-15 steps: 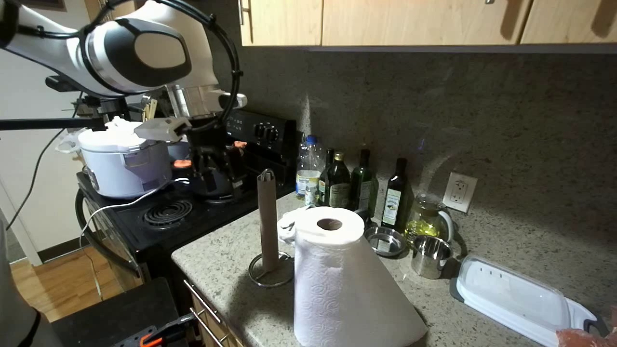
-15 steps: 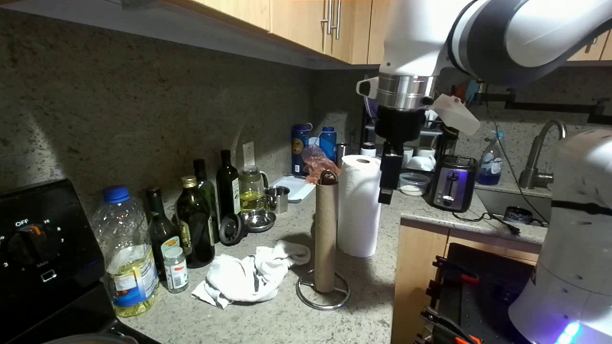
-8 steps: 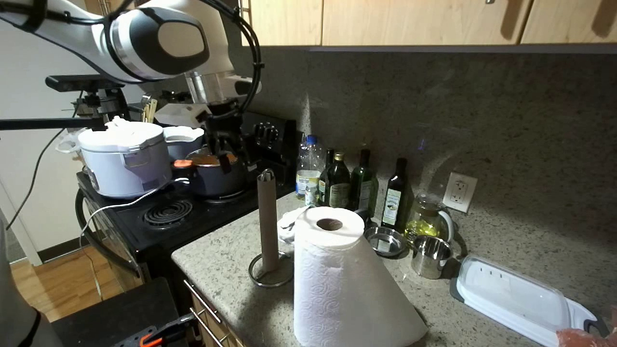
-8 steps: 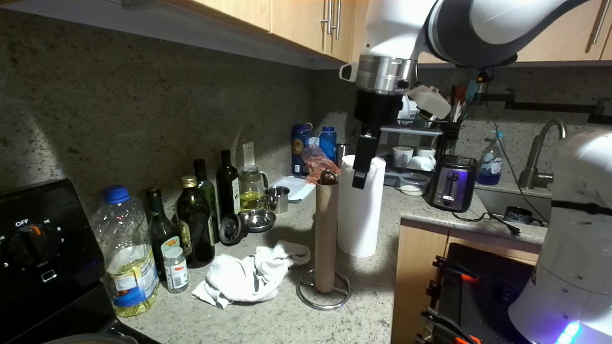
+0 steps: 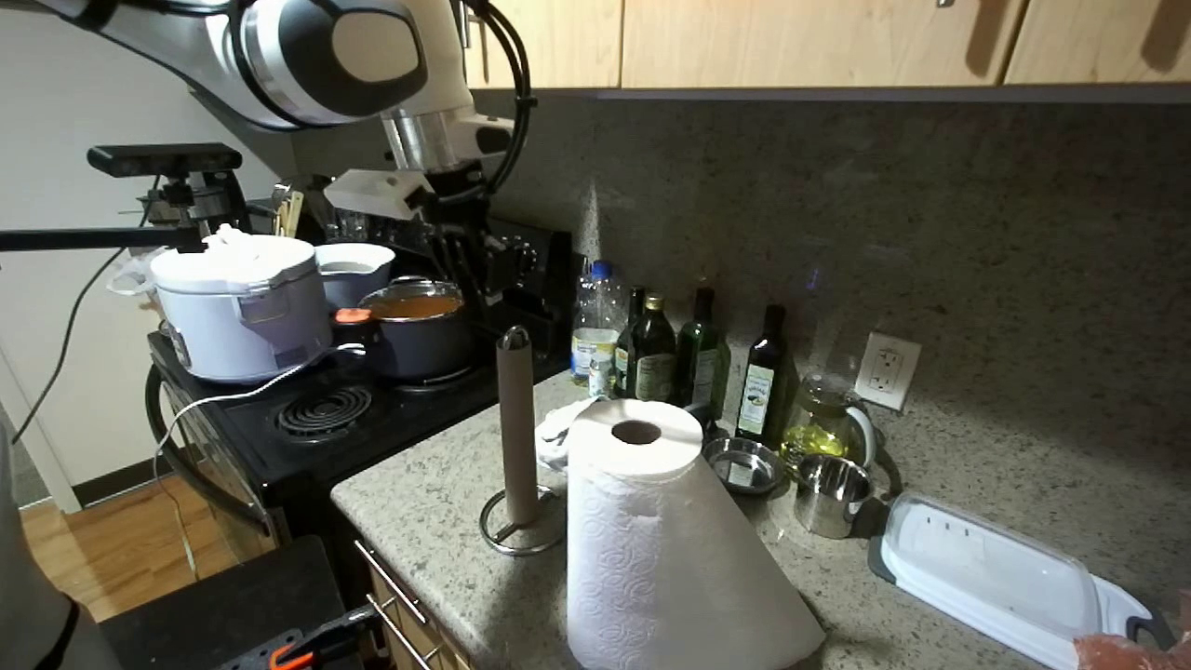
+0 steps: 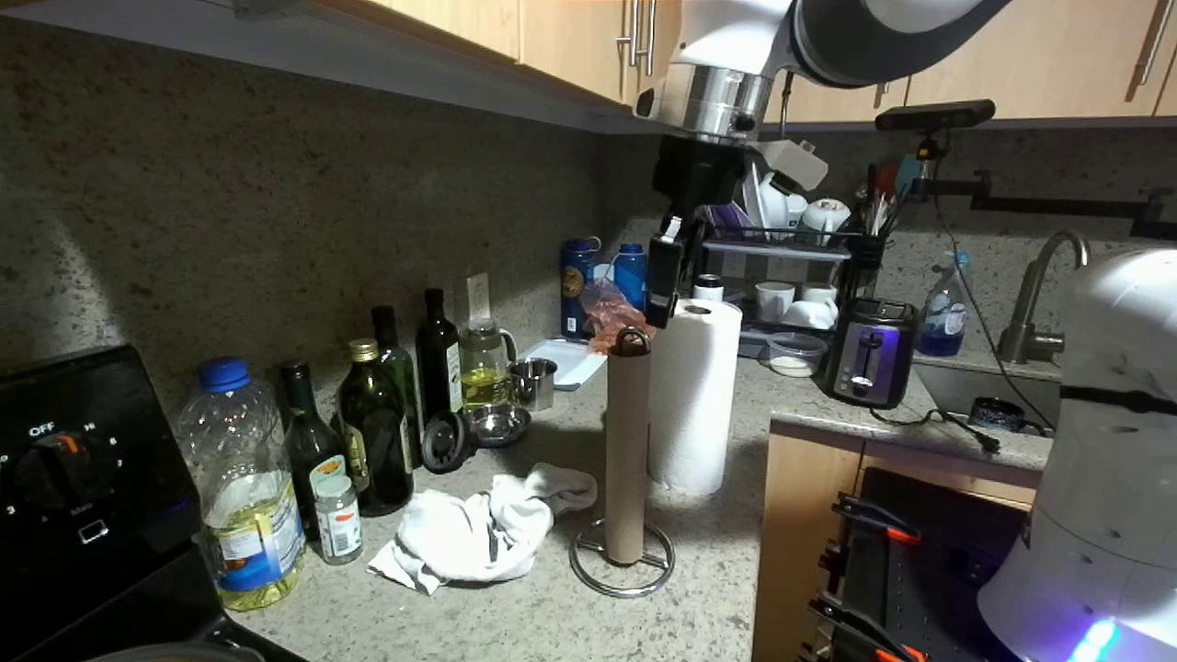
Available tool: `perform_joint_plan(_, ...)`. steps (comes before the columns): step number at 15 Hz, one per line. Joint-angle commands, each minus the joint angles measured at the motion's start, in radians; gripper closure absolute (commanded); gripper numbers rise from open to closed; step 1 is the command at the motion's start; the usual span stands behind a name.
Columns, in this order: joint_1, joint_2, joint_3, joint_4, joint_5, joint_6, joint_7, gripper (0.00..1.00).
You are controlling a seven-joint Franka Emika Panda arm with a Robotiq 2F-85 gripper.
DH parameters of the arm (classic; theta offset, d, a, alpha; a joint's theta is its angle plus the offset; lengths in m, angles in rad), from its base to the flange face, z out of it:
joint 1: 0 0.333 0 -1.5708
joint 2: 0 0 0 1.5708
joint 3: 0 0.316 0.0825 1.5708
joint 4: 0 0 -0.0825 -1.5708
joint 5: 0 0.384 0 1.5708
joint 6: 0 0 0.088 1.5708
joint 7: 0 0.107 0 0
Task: Replace the tissue paper core with the paper towel roll
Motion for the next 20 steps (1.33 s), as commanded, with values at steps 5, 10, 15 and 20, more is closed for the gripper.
perform_joint_plan(5,0.030,0.135,-0.006,0.092,0.062,-0.003,-0.056,0.93)
perform_joint_plan(10,0.029,0.208,-0.003,0.136,0.052,-0.011,-0.058,0.92)
perform_joint_plan(15,0.025,0.245,0.002,0.159,0.036,-0.013,-0.058,0.73)
perform_joint_plan(20,0.021,0.260,0.003,0.161,0.025,-0.011,-0.051,0.83)
